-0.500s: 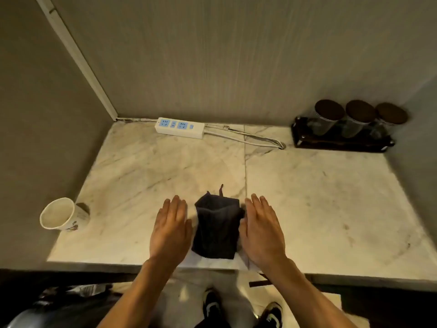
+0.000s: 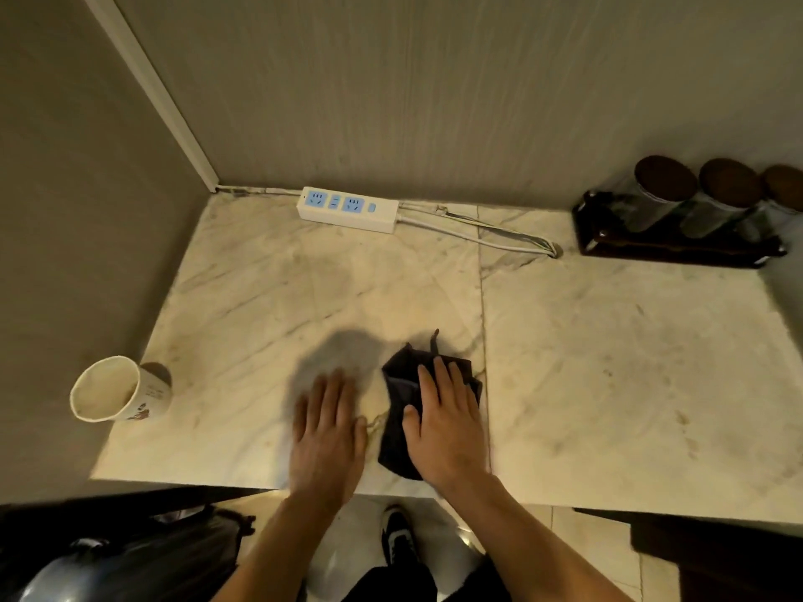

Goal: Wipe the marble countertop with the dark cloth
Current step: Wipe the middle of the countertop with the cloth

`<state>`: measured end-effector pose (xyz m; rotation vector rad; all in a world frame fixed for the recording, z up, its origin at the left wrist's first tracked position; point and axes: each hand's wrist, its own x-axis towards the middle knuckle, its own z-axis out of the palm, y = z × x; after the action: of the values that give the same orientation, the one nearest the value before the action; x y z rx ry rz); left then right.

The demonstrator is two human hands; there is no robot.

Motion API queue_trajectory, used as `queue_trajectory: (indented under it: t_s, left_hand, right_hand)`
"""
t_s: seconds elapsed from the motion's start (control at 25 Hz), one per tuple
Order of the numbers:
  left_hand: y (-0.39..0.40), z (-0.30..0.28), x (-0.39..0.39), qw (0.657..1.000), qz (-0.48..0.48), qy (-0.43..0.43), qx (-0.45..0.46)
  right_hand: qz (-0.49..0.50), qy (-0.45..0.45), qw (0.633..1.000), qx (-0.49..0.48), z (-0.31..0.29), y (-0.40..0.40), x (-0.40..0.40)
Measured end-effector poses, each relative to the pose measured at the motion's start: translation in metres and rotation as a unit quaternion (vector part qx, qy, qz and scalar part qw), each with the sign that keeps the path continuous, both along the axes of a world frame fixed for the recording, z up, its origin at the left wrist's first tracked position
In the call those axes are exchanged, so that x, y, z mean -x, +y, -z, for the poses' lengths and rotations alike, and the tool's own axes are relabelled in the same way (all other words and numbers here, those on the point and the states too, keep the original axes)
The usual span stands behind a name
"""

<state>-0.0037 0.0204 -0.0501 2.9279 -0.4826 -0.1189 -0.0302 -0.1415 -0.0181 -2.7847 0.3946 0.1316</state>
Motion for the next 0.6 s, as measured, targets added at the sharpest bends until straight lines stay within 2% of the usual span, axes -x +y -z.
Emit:
queue_trajectory:
  t_s: [0.24,0.6]
  left_hand:
    - [-0.002,0.002,0.0,1.0,-0.007,-0.006,-0.002]
    - [-0.025,0.002,0.01,1.0,-0.002,-0.012,0.019]
  right_hand:
    - [0.004,-0.01,0.999,0.037,0.013,0.008,0.002]
    - [-0.026,-0.015,0.999,0.033,0.02,-0.014,0.032]
